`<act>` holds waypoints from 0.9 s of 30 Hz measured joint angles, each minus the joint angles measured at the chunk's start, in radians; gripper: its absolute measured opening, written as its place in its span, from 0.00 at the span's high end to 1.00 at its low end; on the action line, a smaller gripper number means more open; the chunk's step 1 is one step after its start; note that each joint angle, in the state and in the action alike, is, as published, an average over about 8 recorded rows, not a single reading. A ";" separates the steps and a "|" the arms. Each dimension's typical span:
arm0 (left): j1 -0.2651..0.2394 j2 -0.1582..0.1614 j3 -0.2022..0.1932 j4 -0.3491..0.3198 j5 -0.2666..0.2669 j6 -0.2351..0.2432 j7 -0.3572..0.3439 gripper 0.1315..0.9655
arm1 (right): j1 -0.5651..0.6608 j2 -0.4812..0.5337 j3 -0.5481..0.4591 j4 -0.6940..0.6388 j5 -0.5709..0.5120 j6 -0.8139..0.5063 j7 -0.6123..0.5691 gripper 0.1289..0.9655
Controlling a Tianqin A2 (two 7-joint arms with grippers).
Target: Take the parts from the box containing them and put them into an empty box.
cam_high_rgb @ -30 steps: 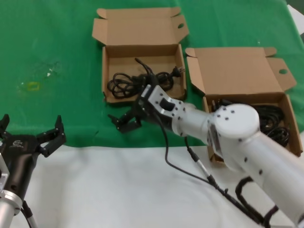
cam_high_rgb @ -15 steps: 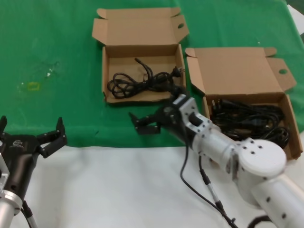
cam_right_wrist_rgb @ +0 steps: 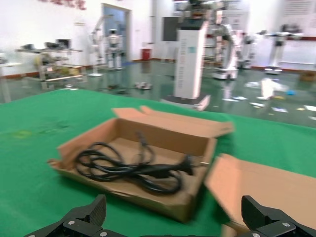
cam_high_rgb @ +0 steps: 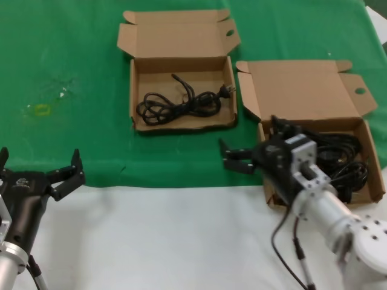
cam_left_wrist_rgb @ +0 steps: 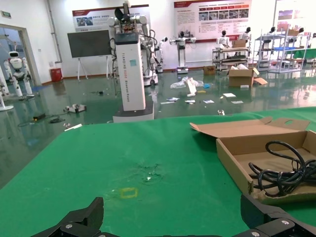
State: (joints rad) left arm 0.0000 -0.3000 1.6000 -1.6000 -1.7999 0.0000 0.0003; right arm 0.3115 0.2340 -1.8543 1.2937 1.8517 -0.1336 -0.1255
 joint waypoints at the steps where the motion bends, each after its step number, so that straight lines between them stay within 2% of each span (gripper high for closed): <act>1: 0.000 0.000 0.000 0.000 0.000 0.000 0.000 0.00 | -0.019 0.004 0.016 0.019 -0.003 0.008 0.008 0.00; 14: 0.000 0.000 0.000 0.000 0.000 0.000 0.000 0.00 | -0.243 0.052 0.199 0.239 -0.040 0.104 0.098 0.00; 27: 0.000 0.000 0.000 0.000 0.000 0.000 0.000 0.00 | -0.264 0.056 0.216 0.260 -0.044 0.113 0.107 0.00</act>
State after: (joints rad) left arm 0.0000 -0.3000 1.6000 -1.6000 -1.8000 0.0000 0.0000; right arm 0.0475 0.2899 -1.6387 1.5534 1.8079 -0.0203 -0.0190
